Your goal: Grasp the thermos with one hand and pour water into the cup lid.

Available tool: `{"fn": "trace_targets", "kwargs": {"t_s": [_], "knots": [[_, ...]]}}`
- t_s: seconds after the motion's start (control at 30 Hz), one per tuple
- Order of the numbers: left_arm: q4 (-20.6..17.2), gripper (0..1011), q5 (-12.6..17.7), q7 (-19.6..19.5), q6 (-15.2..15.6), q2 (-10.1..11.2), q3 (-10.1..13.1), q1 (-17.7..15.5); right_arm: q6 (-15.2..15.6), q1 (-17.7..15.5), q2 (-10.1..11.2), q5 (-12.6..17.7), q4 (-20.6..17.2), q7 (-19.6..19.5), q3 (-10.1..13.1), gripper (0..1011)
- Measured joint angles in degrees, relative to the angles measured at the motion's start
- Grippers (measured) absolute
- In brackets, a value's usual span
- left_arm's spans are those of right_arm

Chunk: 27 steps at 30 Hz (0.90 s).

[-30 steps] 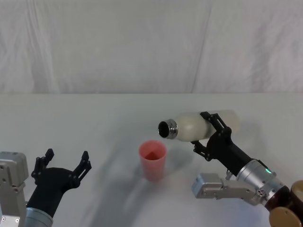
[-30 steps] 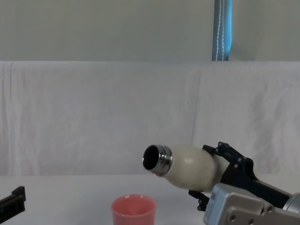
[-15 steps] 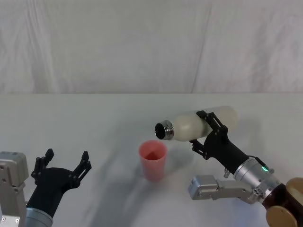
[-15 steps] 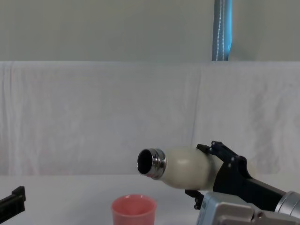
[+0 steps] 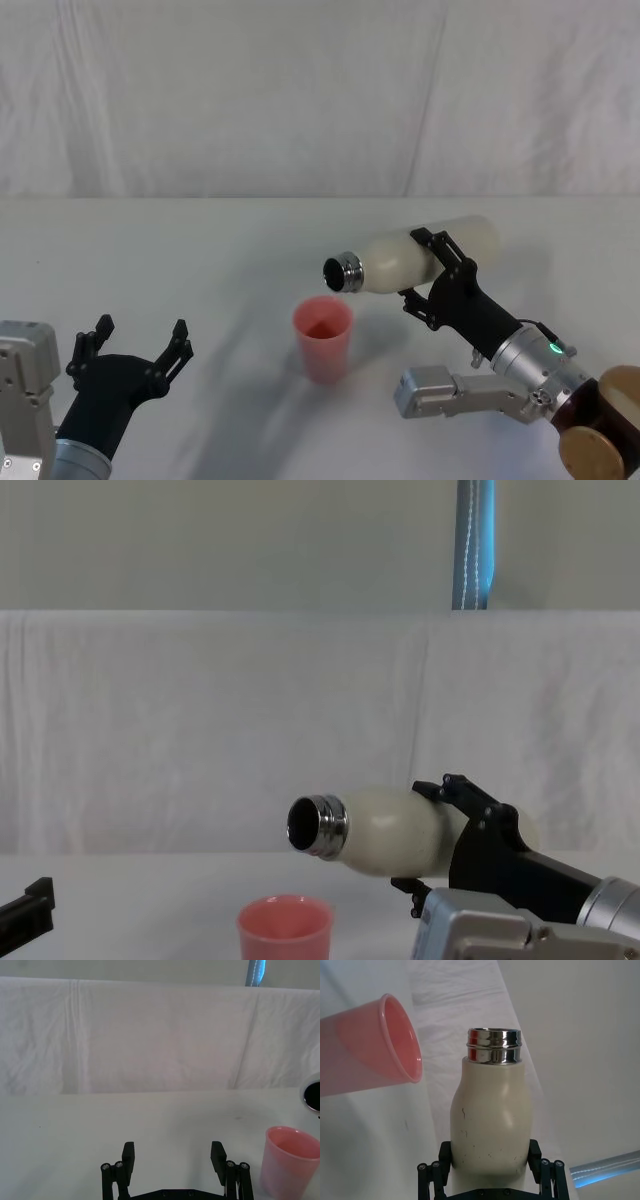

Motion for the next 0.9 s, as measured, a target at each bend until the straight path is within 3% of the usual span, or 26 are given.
{"fn": "trace_targets", "kwargs": {"t_s": [0.9], "knots": [[0.00, 1001, 0.00, 0.00, 0.00, 0.00, 0.00, 0.00, 1.34, 1.68, 1.43, -3.85, 1.35, -3.83, -2.40, 950]]}}
